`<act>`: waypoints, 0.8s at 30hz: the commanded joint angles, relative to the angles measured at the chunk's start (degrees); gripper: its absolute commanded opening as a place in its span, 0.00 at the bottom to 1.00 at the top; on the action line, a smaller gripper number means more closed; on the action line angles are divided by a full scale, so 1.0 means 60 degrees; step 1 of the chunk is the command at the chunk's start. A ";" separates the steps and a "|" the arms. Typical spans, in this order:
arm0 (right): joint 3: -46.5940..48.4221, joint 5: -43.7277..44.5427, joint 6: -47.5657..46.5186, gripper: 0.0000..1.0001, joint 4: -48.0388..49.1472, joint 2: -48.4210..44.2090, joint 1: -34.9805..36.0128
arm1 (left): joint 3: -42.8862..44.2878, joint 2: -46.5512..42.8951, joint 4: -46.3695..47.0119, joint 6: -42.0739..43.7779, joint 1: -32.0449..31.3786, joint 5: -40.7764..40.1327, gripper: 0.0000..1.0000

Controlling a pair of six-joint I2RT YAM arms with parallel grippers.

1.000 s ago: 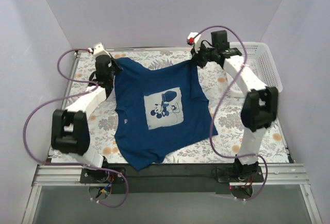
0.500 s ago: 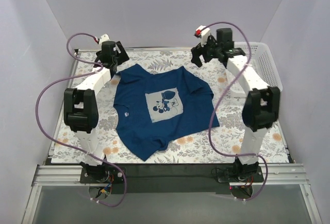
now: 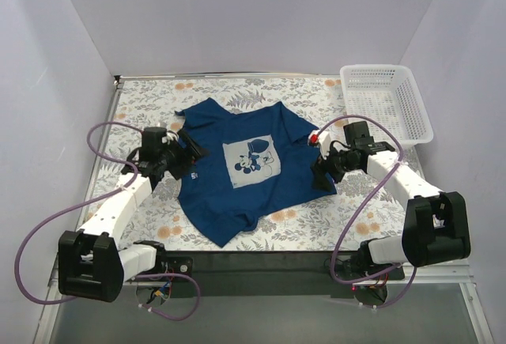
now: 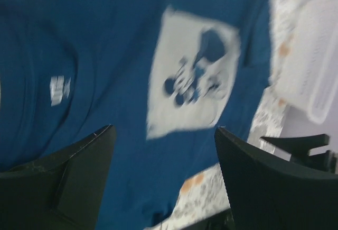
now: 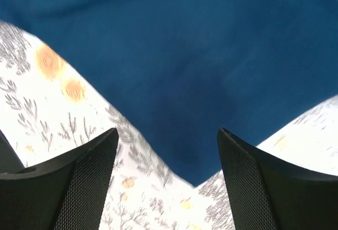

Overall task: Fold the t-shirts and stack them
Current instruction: Flatten the tshirt out

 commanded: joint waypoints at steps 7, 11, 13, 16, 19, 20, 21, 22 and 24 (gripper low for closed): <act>-0.0756 0.1660 0.0058 0.67 0.0177 -0.0224 -0.0035 | 0.0508 0.0818 -0.5252 -0.3034 -0.2446 -0.1691 0.65; -0.0800 0.1938 0.0072 0.67 0.0221 -0.0003 -0.0050 | 0.1022 0.1991 -0.6530 -0.3463 -0.3368 -0.2001 0.57; -0.0786 0.2055 0.0087 0.67 0.0192 0.0114 -0.0064 | 0.0921 0.1964 -0.6692 -0.3579 -0.3633 -0.2088 0.57; -0.0800 0.2188 0.0043 0.67 0.0162 0.0231 -0.0064 | 0.0555 0.1701 -0.6868 -0.3493 -0.3853 -0.2016 0.57; -0.0786 0.2334 -0.0045 0.66 0.0031 0.0465 -0.0064 | -0.0030 0.1247 -0.6942 -0.3551 -0.4029 -0.1679 0.56; -0.0771 0.2334 -0.0103 0.66 -0.0013 0.0538 -0.0064 | -0.0163 0.1115 -0.6970 -0.3609 -0.4073 -0.1620 0.56; -0.0727 0.2334 -0.0118 0.66 -0.0043 0.0699 -0.0079 | -0.0294 0.0926 -0.6956 -0.3609 -0.4103 -0.1576 0.55; -0.0712 0.2349 -0.0133 0.64 -0.0072 0.0773 -0.0064 | -0.0513 0.0866 -0.6927 -0.3595 -0.4146 -0.1590 0.55; -0.0683 0.2436 -0.0147 0.63 -0.0087 0.1006 -0.0064 | -0.0763 0.0850 -0.6811 -0.3610 -0.4176 -0.1591 0.55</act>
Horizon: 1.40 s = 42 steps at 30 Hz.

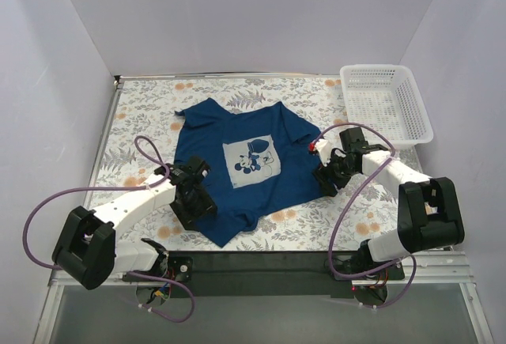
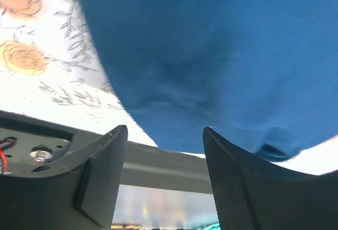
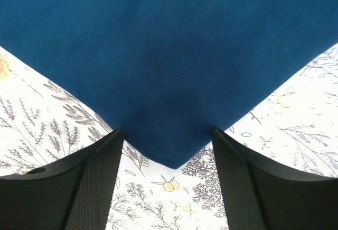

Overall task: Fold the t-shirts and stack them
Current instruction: Flatten the tshirt out

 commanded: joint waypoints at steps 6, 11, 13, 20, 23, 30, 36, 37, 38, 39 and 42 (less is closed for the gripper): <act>0.0075 0.0329 -0.0297 0.54 -0.0079 0.0587 -0.0039 | -0.0994 0.0442 0.1037 -0.0302 -0.0235 0.0583 0.45; 0.0075 0.0343 -0.0824 0.10 -0.0562 0.0310 -0.0082 | -0.0877 0.0590 0.1114 -0.0156 -0.0250 0.0233 0.00; 0.0016 0.0489 -0.1320 0.01 -0.0914 -0.0085 -0.0170 | -0.0833 0.0312 0.0909 -0.0185 -0.0250 0.0043 0.00; -0.0525 0.1616 -0.3474 0.01 -0.2334 -0.1491 -0.0799 | -0.0277 -0.1431 -0.1021 -0.0580 -0.0235 -0.0311 0.00; -0.0833 0.1823 -0.4220 0.01 -0.2831 -0.1960 -0.1048 | 0.0235 -0.2119 -0.2002 -0.0741 -0.0235 -0.0325 0.00; -0.1272 0.1515 -0.5702 0.01 -0.4313 -0.2532 -0.1225 | 0.1627 -0.3555 -0.3925 -0.1064 -0.0221 -0.0413 0.00; -0.0484 0.1150 -0.5616 0.38 -0.4722 -0.2913 -0.1445 | 0.0970 -0.4669 -0.3926 -0.1152 -0.0235 0.0451 0.00; 0.0040 0.0989 -0.5514 0.43 -0.4796 -0.2957 -0.1474 | 0.0911 -0.4742 -0.3825 -0.1094 -0.0221 0.0495 0.00; 0.0321 0.0654 -0.5426 0.48 -0.4840 -0.2987 -0.1503 | 0.0983 -0.4772 -0.3650 -0.0934 -0.0235 0.0669 0.02; 0.0585 0.0477 -0.5294 0.55 -0.4869 -0.2973 -0.1504 | 0.1100 -0.4801 -0.3445 -0.0787 -0.0235 0.0715 0.07; 0.1756 -0.0460 -0.4592 0.62 -0.4739 -0.2681 -0.1518 | 0.1832 -0.4918 -0.2348 -0.0099 -0.0235 0.0861 0.49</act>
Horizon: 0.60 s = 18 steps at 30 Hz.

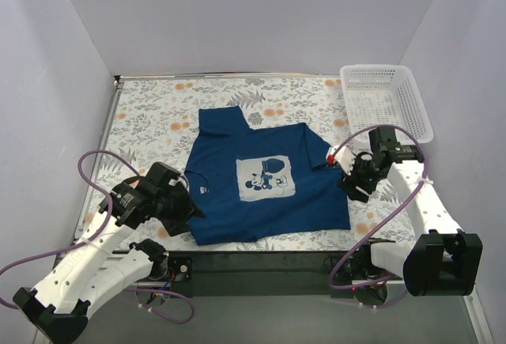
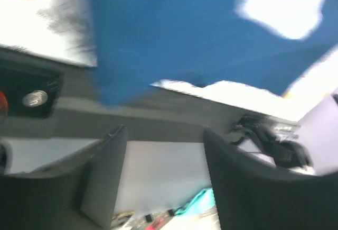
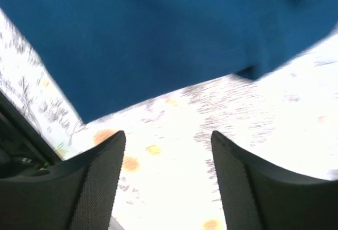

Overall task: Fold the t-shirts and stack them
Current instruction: Flatten the tshirt out

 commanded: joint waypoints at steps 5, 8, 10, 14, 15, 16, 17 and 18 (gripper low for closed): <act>0.2223 -0.3127 0.2640 0.61 0.1237 0.1692 -0.0039 | 0.1104 -0.0118 0.3096 0.1773 -0.0020 0.0096 0.75; 0.2326 -0.2959 0.4467 0.56 0.2888 0.2645 0.0093 | 0.0782 0.0160 0.4853 0.2839 -0.0020 -0.0795 0.79; 0.2443 -0.2548 0.5294 0.51 0.3538 0.3057 0.0165 | 0.0445 0.0293 0.6109 0.3413 -0.0020 -0.2054 0.86; 0.2532 -0.1186 0.6598 0.50 0.4505 0.3864 0.0195 | -0.0185 0.0511 0.8239 0.4746 -0.0020 -0.3096 0.89; 0.2532 -0.0967 0.7006 0.50 0.4797 0.3967 0.0195 | -0.0200 0.0614 0.8430 0.5053 -0.0006 -0.3345 0.90; 0.2604 -0.0906 0.7170 0.50 0.4887 0.4098 0.0195 | -0.0200 0.0862 0.8722 0.5201 -0.0006 -0.3551 0.90; 0.2649 -0.0761 0.7288 0.49 0.4961 0.4346 0.0195 | -0.0186 0.0951 0.8783 0.5290 -0.0006 -0.3611 0.90; 0.2664 -0.0701 0.7535 0.49 0.5135 0.4464 0.0195 | -0.0186 0.1025 0.8842 0.5392 -0.0006 -0.3626 0.90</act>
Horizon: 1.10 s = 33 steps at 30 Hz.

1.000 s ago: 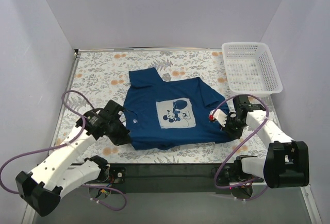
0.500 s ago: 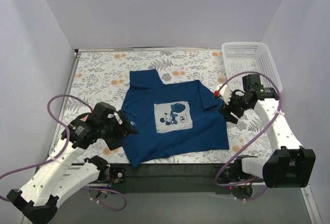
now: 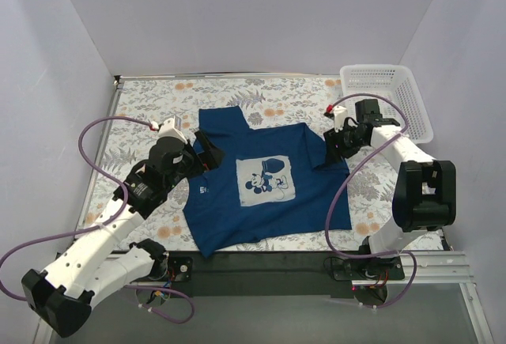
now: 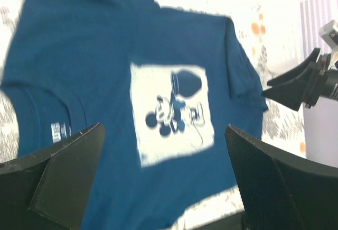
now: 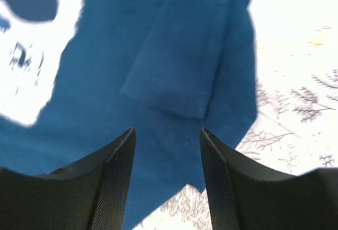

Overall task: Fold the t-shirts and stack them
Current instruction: Flatten the tshirt out

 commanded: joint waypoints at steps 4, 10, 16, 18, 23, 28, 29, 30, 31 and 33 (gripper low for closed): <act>0.0701 0.0614 0.1502 0.48 0.1160 0.0955 0.0035 | -0.0402 0.0129 0.1794 0.1190 -0.0002 -0.0886 0.90; 0.0906 0.0687 0.1517 0.43 0.1160 0.1484 0.0035 | -0.0871 -0.0105 0.1926 0.1292 0.0013 -0.0944 0.91; 0.0921 0.0849 0.1473 0.39 0.1160 0.1792 0.0035 | -0.1003 -0.0018 0.2102 0.1263 0.0012 -0.0915 0.91; 0.0907 0.0834 0.1459 0.37 0.1160 0.1851 0.0035 | -0.1018 -0.0017 0.2132 0.1234 0.0013 -0.0900 0.91; 0.0950 0.0718 0.1429 0.24 0.1145 0.1983 0.0064 | -0.1032 -0.0018 0.2176 0.1292 0.0012 -0.1017 0.91; 0.0994 0.0498 0.1283 0.01 0.1145 0.1487 0.0064 | -0.0901 0.0260 0.2468 0.1409 0.0188 -0.1018 0.91; 0.1038 0.0454 0.1254 0.01 0.1145 0.1398 0.0050 | -0.0814 0.0508 0.2556 0.1424 0.0406 -0.0771 0.91; 0.1067 0.0410 0.1239 0.01 0.1130 0.1296 0.0064 | -0.0784 0.0655 0.2818 0.1468 0.0582 -0.0565 0.91; 0.1082 0.0279 0.1152 0.01 0.1130 0.1092 0.0064 | -0.0740 0.0845 0.2980 0.1425 0.0830 -0.0302 0.91; 0.1097 0.0088 0.1005 0.01 0.1101 0.0784 0.0079 | -0.0667 0.1487 0.3650 0.1337 0.1971 0.1111 0.90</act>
